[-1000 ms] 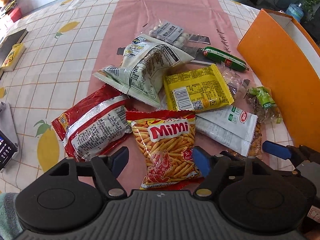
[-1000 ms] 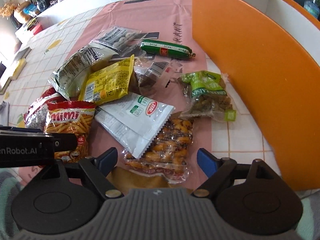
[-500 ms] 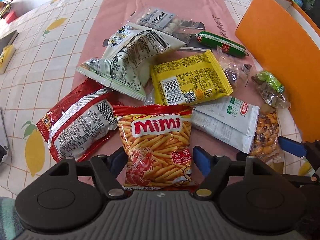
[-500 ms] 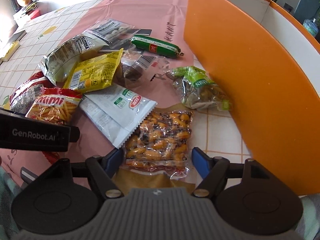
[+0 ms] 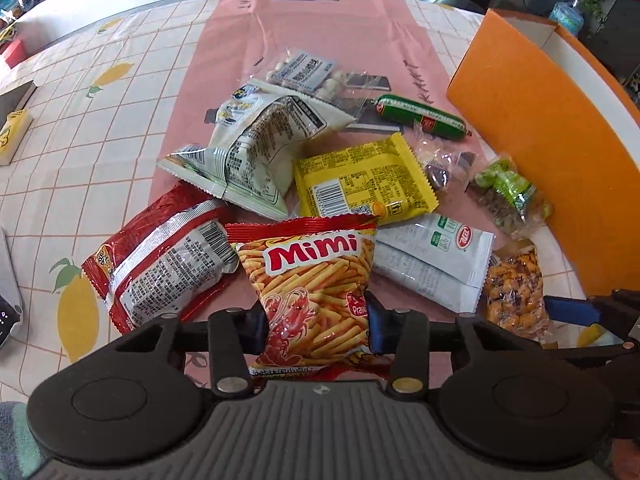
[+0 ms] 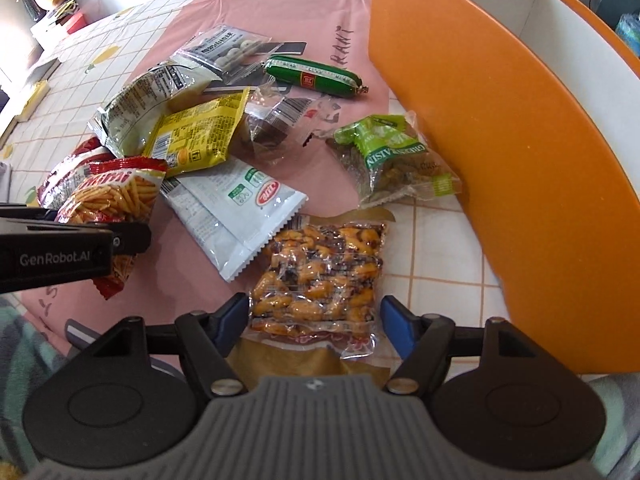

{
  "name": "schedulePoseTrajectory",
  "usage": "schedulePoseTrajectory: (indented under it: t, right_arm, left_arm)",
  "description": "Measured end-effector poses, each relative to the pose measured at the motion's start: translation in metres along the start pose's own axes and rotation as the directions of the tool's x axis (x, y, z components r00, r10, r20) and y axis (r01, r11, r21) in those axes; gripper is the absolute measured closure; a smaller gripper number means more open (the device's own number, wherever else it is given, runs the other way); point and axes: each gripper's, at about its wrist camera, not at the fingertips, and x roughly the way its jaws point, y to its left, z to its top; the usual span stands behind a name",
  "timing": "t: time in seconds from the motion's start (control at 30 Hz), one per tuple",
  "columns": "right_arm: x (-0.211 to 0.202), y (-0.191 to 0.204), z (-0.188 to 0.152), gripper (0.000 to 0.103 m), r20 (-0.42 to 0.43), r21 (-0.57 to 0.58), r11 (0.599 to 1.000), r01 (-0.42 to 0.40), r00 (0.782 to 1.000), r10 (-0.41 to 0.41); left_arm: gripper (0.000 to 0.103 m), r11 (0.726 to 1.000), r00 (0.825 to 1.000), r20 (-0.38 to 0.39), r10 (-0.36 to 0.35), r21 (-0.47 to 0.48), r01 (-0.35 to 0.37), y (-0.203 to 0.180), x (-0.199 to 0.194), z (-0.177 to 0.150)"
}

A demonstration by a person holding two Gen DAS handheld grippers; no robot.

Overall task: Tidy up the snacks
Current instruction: 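Grasp Mimi packet with left tool while right tool grasps clear nut bag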

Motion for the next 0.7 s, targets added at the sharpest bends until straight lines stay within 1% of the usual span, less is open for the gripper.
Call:
schedulePoseTrajectory:
  t: [0.07, 0.17, 0.33, 0.5, 0.6, 0.7]
  right_arm:
    - [-0.006, -0.003, 0.0, 0.034, -0.007, 0.016, 1.0, -0.019, 1.0, 0.019]
    - [-0.014, -0.006, -0.002, 0.034, -0.002, 0.031, 0.999, -0.016, 1.0, 0.016]
    - [-0.034, -0.011, -0.008, 0.034, 0.014, 0.071, 0.996, -0.047, 0.999, 0.046]
    - [-0.059, -0.011, -0.008, 0.034, 0.089, 0.069, 0.996, -0.059, 0.995, 0.053]
    - [-0.075, -0.014, -0.004, 0.034, 0.138, 0.063, 0.993, -0.096, 0.987, 0.086]
    - [-0.092, -0.017, 0.002, 0.034, 0.19, 0.045, 0.993, -0.105, 0.977, 0.095]
  left_arm:
    - [0.054, 1.0, 1.0, 0.014, -0.013, -0.011, 0.013, 0.001, -0.006, 0.0]
    - [0.054, 1.0, 0.999, 0.039, -0.02, -0.015, 0.021, 0.002, -0.014, 0.0]
    - [0.053, 0.999, 0.998, 0.058, -0.039, -0.032, 0.041, 0.004, -0.026, 0.0]
    - [0.054, 0.998, 0.996, 0.086, -0.038, -0.038, 0.042, 0.003, -0.041, -0.002]
    - [0.054, 0.998, 0.993, 0.113, -0.04, -0.039, 0.045, -0.001, -0.054, -0.003]
    - [0.054, 0.999, 0.989, 0.145, -0.038, -0.025, 0.042, -0.008, -0.07, -0.003]
